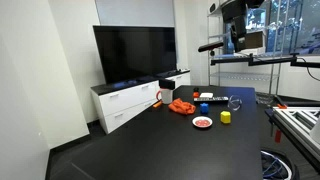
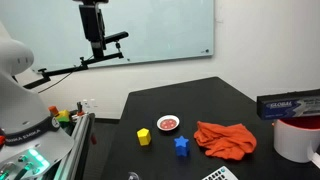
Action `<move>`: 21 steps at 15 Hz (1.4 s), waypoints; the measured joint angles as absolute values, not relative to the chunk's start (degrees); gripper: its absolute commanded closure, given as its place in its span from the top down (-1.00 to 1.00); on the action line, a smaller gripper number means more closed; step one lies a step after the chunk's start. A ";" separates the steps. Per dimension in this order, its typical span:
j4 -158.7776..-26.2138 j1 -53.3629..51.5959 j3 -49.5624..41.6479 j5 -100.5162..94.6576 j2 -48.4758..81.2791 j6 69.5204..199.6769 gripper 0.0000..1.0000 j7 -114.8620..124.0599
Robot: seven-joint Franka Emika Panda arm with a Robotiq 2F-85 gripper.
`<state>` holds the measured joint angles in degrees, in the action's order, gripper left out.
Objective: Make the star block stand upright
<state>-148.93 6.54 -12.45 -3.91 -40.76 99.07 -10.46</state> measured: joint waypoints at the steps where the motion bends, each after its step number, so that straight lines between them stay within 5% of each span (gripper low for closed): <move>1: -147.45 6.54 -12.40 -3.91 -41.07 99.28 1.00 -10.46; 9: -146.66 6.82 -12.60 -4.25 -41.06 100.16 1.00 -10.16; 21: -142.13 13.64 -18.90 -6.11 -15.93 122.94 1.00 -10.62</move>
<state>-142.13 13.64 -18.90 -6.11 -15.93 122.94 -10.62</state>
